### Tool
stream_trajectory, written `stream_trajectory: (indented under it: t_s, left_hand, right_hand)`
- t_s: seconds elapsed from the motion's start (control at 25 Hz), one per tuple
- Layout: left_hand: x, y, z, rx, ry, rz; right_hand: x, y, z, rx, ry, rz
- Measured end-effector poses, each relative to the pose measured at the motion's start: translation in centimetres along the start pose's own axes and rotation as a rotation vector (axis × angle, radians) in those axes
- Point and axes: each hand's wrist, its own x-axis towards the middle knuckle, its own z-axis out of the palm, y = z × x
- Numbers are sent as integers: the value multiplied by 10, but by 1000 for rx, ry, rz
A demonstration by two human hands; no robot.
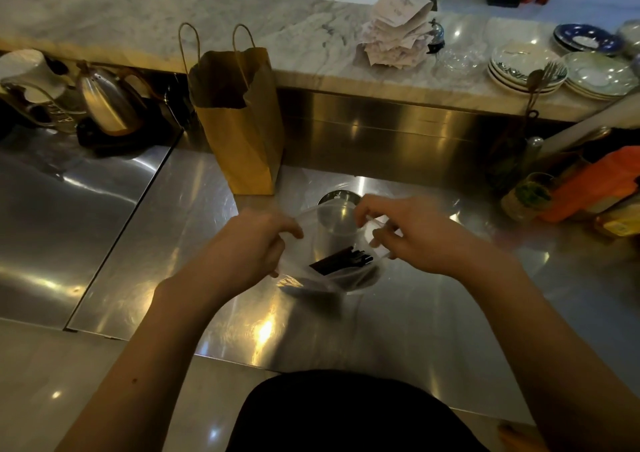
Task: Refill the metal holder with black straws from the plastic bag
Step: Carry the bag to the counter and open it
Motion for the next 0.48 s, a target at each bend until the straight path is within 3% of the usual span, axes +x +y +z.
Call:
stream_trajectory:
  t_s: [0.24,0.48]
  left_hand:
    - [-1,3,0,28,-26,-140]
    - [-7,27,4,168,-211,-155]
  right_hand:
    - [1,3,6,-248,6,97]
    - [-5,-14,12,-327,-152,213]
